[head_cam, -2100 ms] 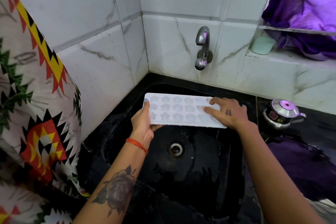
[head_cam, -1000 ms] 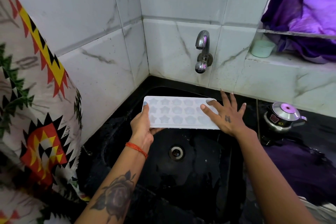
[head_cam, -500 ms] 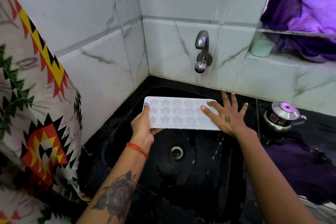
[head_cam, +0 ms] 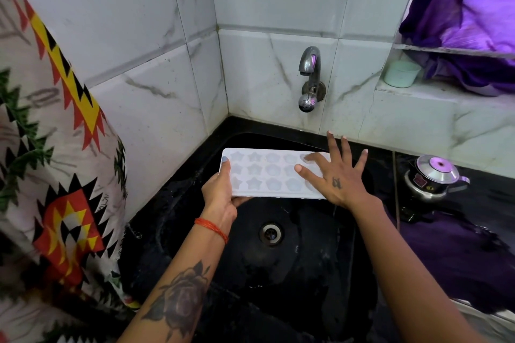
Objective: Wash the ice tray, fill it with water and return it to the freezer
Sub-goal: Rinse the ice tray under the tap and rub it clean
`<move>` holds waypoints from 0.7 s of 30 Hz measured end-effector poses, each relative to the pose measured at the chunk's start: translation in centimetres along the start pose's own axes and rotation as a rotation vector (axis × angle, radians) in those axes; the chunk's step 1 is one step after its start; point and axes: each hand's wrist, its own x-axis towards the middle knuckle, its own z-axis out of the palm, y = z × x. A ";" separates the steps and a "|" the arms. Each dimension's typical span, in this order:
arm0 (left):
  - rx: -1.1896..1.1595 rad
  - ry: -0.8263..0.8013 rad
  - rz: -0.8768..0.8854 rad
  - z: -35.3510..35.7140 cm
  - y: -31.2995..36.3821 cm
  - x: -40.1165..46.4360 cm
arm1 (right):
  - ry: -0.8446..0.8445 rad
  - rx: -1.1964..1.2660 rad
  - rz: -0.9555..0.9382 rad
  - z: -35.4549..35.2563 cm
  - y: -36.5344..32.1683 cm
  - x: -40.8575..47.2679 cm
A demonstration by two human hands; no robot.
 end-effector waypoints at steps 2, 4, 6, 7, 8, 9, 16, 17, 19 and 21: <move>-0.002 0.003 0.002 0.0 0.1 0.0 | -0.034 -0.041 0.008 0.0 -0.3 0.1; -0.001 0.001 0.005 0.1 0.1 0.0 | -0.051 -0.066 0.010 0.0 -0.4 0.2; 0.000 0.002 0.007 0.1 0.1 0.0 | -0.058 -0.066 0.014 -0.1 -0.5 0.2; 0.000 0.003 0.008 0.1 0.1 0.0 | -0.058 -0.066 0.015 -0.1 -0.5 0.2; -0.002 0.004 0.010 0.1 0.1 0.0 | -0.055 -0.069 0.015 -0.1 -0.5 0.2; -0.003 0.004 0.011 0.1 0.1 0.0 | -0.050 -0.077 0.014 -0.2 -0.5 0.2; -0.009 0.002 0.011 0.1 0.2 -0.1 | 0.004 -0.149 0.008 0.0 -0.3 0.3; -0.007 0.002 0.012 0.1 0.2 -0.1 | 0.001 -0.154 0.006 0.0 -0.3 0.2; -0.003 0.000 0.014 0.2 0.2 -0.1 | -0.020 -0.150 0.007 -0.1 -0.5 0.2; 0.004 0.001 0.018 0.2 0.2 -0.2 | -0.039 -0.126 0.010 -0.3 -0.7 0.1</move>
